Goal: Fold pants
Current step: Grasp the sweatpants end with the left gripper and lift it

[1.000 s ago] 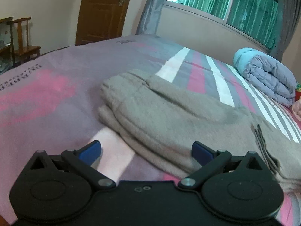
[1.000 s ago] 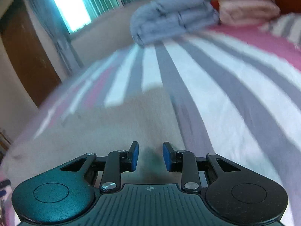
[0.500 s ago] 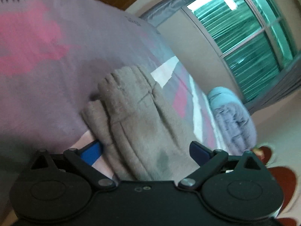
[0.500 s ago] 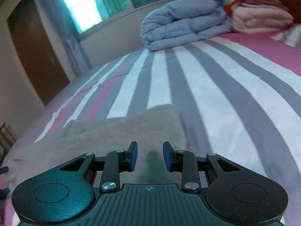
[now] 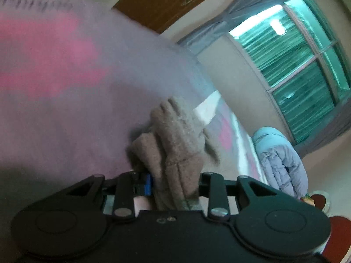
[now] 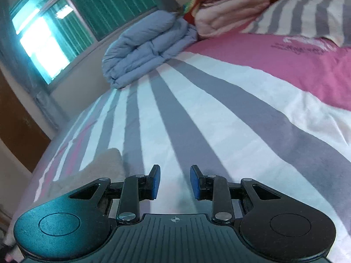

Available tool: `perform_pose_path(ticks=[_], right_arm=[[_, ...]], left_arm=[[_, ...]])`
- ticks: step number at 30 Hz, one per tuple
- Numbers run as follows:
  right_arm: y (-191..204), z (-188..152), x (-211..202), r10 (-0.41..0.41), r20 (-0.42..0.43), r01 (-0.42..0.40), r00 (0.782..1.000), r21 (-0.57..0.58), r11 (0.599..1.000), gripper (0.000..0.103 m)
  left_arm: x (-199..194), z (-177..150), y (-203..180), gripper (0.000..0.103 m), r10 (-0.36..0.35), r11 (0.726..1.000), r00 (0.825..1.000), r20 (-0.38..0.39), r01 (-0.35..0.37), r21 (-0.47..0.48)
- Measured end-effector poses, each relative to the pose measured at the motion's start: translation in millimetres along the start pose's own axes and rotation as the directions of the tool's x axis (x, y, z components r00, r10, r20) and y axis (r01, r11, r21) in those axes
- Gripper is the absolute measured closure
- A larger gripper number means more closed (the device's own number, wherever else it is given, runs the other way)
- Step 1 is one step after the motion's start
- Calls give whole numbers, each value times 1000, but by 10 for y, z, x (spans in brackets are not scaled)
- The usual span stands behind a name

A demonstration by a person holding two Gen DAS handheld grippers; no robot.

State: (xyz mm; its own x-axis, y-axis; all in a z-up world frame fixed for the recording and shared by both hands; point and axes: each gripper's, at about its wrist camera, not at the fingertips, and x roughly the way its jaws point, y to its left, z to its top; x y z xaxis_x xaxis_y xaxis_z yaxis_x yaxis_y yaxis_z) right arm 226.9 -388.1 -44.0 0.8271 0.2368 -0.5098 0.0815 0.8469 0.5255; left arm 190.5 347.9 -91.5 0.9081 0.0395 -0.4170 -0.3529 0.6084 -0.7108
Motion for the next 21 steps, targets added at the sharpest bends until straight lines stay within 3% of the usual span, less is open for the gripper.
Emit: perform_pose_path(ticks=[5,7,9,13,17,19,21], right_arm=[[-134,-46,-104,20,12,-20,1000,42,999,73],[-158,-29,-35,27,8,-28,1000,63,998,73],[-190,-40,-63,42,15,-43,999,80,996,73],[-292,-52,-75,38,32,-42,999,116,992,73],[-472,-49,-115,22,52,-31,998,192,981,73],[-537,-35,-158,-5,64,-8,998,209,978,73],[-585,-17,-214,-17,83,-1,996,219,976,73]], left_arm=[[-249,-18,-609,81,-42,989,996,80,29,148],[-333,-84,-969,81,-81,972,992,100,56,228],[-351,-159,-1410,81,-127,939,987,97,88,332],[-284,-683,-2283,81,-217,815,976,29,165,556],[-104,-1445,-2913,81,-268,691,961,-67,241,682],[6,-1867,-3123,81,-280,629,951,-132,285,723],[109,-2285,-3265,82,-237,575,954,-183,290,765]])
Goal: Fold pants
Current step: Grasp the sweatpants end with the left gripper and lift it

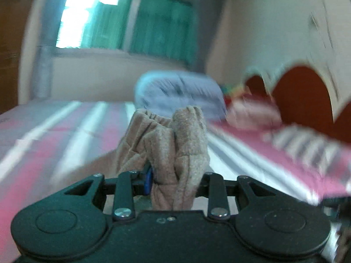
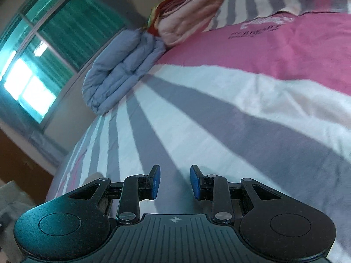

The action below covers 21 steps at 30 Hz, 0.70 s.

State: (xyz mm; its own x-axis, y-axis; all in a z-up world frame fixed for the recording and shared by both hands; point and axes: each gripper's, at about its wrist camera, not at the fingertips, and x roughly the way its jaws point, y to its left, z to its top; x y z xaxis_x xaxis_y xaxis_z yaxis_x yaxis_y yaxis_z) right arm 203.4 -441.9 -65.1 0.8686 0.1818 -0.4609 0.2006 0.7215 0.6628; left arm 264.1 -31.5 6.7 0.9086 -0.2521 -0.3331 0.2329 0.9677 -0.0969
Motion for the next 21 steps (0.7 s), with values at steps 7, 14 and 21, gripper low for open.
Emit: perform_pose_path(ticks=[7,14,21], right_arm=[[-66,43,-80,-12,12,12,1000,-17,1000,73],[-44,15,21,-5,-25,4,1000,-34,999,73],[-12,-6,46,-10,-37,8,999,-58,998,73]], left_arm=[[299,-522,-798,82,108,972,993,-50,-95,216],[396,-706,-1105,80,125,947,987,-103,-88,308],[262,-793,-1278,26,37,954,995,-89,-9,299]])
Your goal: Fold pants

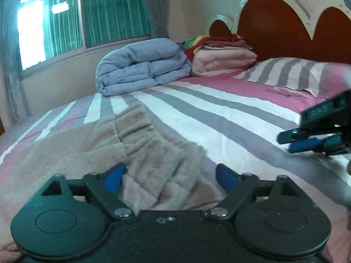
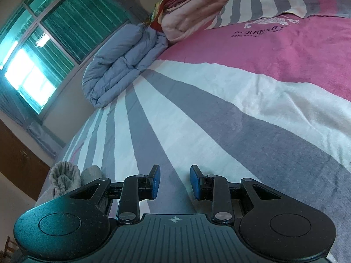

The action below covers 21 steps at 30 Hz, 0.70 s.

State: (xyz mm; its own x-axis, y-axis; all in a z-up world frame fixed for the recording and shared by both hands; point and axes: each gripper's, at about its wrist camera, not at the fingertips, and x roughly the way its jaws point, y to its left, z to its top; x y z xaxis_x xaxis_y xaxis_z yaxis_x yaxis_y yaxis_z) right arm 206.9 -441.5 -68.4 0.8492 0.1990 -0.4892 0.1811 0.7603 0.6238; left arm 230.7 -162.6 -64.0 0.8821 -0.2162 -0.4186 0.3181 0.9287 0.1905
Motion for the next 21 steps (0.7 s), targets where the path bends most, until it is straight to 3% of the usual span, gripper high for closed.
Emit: perform_pose_path(ticks=[5,6,7,8,11,13,16,21], right_arm=[[42,18,42,-21,-9,21,1000,-28,999,72],[59,12,51,-23,-12,22,1000,-41,999,69],[85,9,44,-13,-10,12,1000,-54,998,58],[123,2,16,7,2,-7,1000,-70,998,49],[310,-57,-107,153,17,-149,988,-149,978,47],[514,-144,-130,281,-33,-282,959,-199,939,47],[827,-308,-85,370,-98,-383,924,-220,897,47],[1160,-528,154,384,-191,-419,904,-211,883,47]], left_arm=[[-207,67,92,27,12,999,998,54,-10,-45],[-297,72,169,26,21,999,997,76,-17,-50],[-386,70,290,25,33,998,995,93,-28,-55],[-486,52,431,25,52,997,993,104,-46,-61],[-780,-81,1067,23,154,978,980,125,-134,-159],[-902,-252,1562,22,246,943,966,81,-219,-252],[-1012,-571,2151,22,328,875,944,-36,-318,-364],[-1200,-1019,2548,22,365,768,926,-98,-359,-531]])
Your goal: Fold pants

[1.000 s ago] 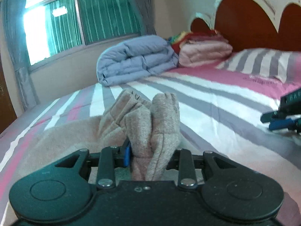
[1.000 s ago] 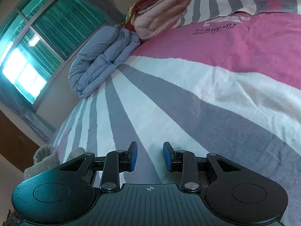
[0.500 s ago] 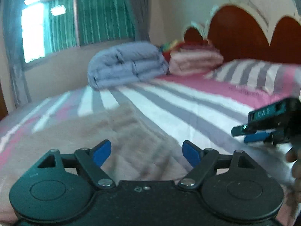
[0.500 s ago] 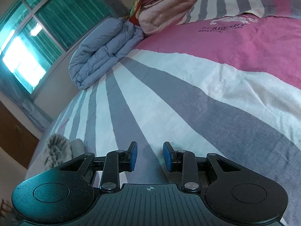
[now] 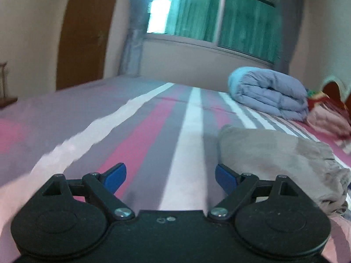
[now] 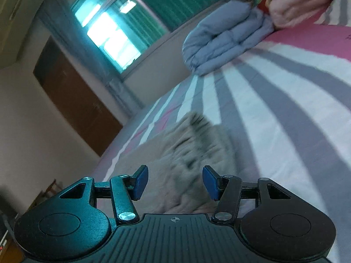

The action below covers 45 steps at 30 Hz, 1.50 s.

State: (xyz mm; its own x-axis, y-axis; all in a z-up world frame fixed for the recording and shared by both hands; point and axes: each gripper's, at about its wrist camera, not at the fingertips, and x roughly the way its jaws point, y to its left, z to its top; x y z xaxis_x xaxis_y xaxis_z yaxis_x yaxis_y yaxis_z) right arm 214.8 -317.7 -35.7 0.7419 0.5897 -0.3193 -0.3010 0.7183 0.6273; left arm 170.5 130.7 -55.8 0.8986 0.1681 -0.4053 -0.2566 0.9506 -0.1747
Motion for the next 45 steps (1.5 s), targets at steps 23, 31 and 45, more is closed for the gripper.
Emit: perform_pose_path(ticks=[23,31,45], right_arm=[[-218,47,586,-148,-98,156,984,85,984,86],[-125,19,205,-135,9,134,991,80,988,50],[-147,76,664,-121,-159,155,980,226,962,62]], left_arm=[[129,-67,19,19,-15,1000,999,-28,15,-9],[99,-99,-38,17,-10,999,1000,-24,11,38],[32,-118,15,13,0,1000,1000,-17,1,23]])
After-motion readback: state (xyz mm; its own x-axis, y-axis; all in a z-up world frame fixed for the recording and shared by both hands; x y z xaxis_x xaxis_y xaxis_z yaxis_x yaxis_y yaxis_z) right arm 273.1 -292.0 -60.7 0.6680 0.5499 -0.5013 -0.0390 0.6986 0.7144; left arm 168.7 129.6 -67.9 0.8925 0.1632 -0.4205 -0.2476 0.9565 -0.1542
